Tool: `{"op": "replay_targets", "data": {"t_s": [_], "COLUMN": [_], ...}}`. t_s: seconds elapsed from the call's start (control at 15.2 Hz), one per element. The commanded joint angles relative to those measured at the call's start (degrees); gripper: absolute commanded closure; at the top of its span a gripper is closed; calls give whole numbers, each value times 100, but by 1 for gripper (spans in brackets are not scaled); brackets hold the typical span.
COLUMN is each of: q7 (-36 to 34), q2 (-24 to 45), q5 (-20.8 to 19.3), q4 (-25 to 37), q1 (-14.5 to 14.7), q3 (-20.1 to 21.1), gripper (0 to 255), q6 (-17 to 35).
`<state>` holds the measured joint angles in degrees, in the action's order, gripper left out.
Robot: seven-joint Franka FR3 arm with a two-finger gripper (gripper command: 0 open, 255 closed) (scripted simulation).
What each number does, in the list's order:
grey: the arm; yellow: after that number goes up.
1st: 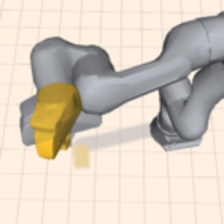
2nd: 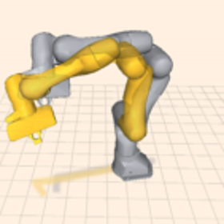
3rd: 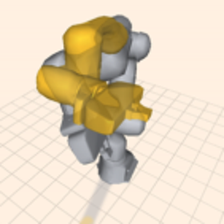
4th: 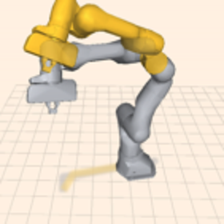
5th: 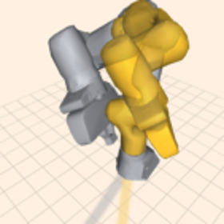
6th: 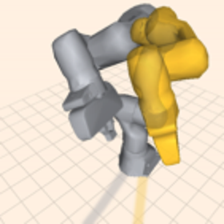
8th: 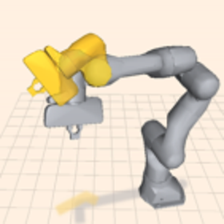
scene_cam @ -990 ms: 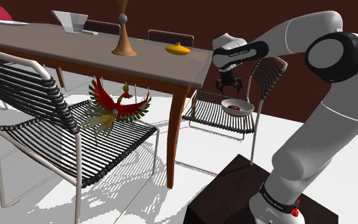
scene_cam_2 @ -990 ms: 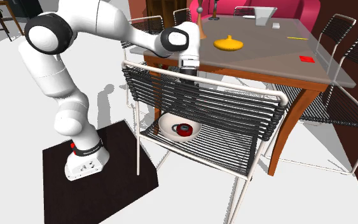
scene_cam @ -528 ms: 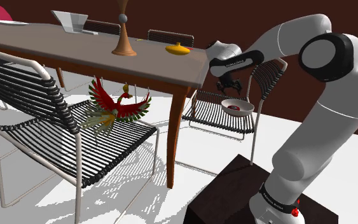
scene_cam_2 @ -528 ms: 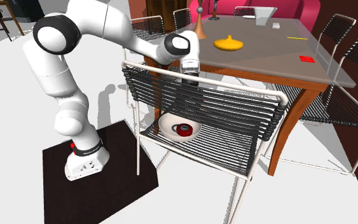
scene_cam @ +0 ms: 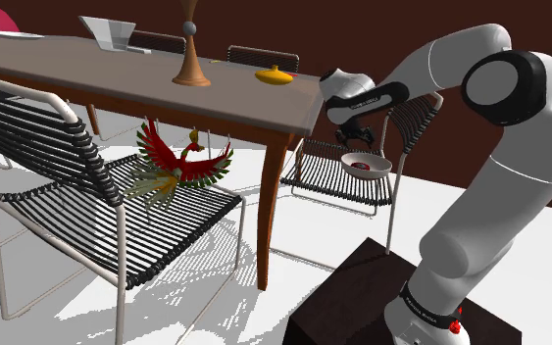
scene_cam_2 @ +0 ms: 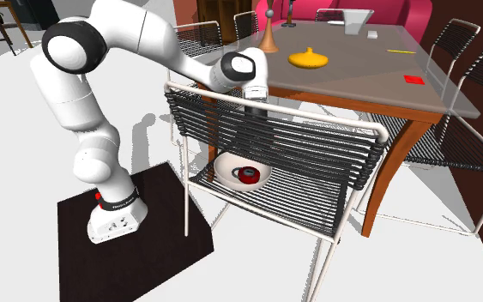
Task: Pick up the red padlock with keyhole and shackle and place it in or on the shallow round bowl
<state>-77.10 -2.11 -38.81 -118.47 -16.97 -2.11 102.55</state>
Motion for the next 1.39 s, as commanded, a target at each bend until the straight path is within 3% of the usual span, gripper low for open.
{"op": "replay_targets", "data": {"t_s": [0.0,0.13,0.2,0.73,0.79,0.86,0.99,1.06,1.32], "q7": [-26,-26,-125,25,6,6,1937,2743,2747], "q2": [452,452,468,538,-9,-9,-279,-215,-148], "q5": [4,4,41,57,54,54,2370,3330,3330], "q4": [-147,-147,-154,96,14,14,-106,-88,-328], "q1": [20,24,80,56,16,16,-490,-632,-636], "q3": [21,18,77,52,-1,-2,-746,-1050,-1075], "gripper": [0,0,255,255,255,0,0,0,0], "q6": [-28,-28,-71,-180,-173,-173,732,813,1120]}}
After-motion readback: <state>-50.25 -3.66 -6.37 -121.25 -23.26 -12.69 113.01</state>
